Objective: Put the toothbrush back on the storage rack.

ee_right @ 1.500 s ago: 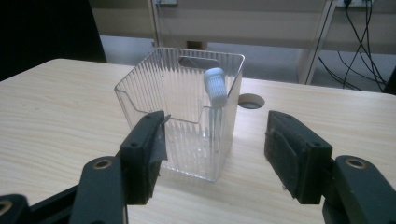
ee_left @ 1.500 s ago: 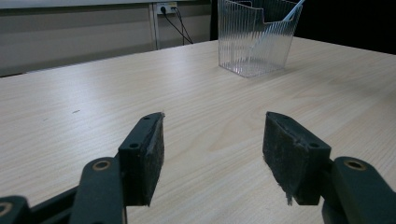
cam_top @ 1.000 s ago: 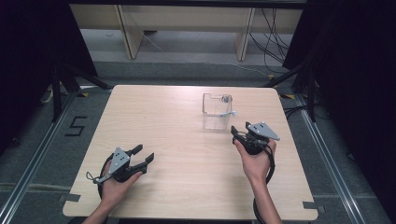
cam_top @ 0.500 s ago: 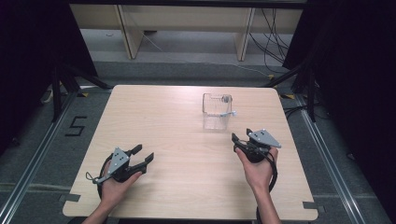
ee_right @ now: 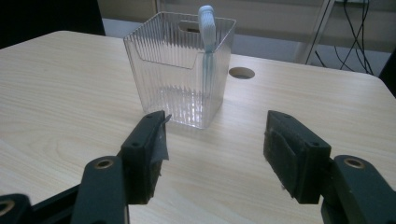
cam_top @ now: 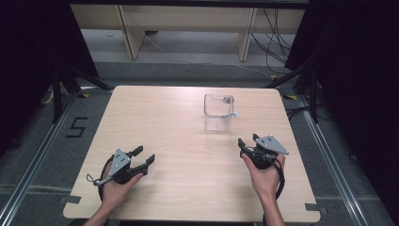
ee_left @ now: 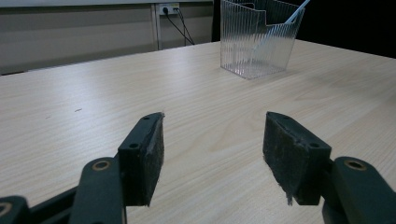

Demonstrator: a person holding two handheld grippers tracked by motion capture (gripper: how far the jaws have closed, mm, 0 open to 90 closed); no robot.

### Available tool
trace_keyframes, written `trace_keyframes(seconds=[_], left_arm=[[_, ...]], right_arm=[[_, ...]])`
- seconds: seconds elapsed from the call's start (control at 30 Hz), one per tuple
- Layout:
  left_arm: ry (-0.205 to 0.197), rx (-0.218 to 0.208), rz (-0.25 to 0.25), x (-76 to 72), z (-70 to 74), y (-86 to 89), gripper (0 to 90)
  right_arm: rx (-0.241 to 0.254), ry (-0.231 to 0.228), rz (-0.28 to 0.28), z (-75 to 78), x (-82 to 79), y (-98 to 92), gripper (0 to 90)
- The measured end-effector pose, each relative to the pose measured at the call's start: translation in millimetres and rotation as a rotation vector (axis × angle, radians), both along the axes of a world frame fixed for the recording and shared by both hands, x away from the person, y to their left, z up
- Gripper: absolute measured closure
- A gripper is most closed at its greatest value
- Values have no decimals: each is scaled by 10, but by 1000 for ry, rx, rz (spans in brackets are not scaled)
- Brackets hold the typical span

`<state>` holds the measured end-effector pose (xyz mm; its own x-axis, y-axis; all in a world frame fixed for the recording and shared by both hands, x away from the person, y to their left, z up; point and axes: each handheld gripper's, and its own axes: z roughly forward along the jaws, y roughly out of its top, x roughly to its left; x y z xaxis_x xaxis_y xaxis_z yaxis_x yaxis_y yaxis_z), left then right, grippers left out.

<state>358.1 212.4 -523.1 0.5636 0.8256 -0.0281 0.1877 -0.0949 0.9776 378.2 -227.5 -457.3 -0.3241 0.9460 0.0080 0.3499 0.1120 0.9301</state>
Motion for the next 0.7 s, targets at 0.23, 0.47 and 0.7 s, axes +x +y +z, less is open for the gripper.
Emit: trace_keyframes(seconds=[0.23, 0.47, 0.7], left_arm=[[-6, -16, -4, 11, -7, 1, 380], [-9, -16, -5, 11, -8, -1, 380], [-10, -16, -4, 11, -8, -1, 380]], right_arm=[[11, 9, -15, 14, -34, 3, 400], [-1, 5, -10, 10, -102, -18, 400], [-9, 5, -10, -50, -192, -96, 400]])
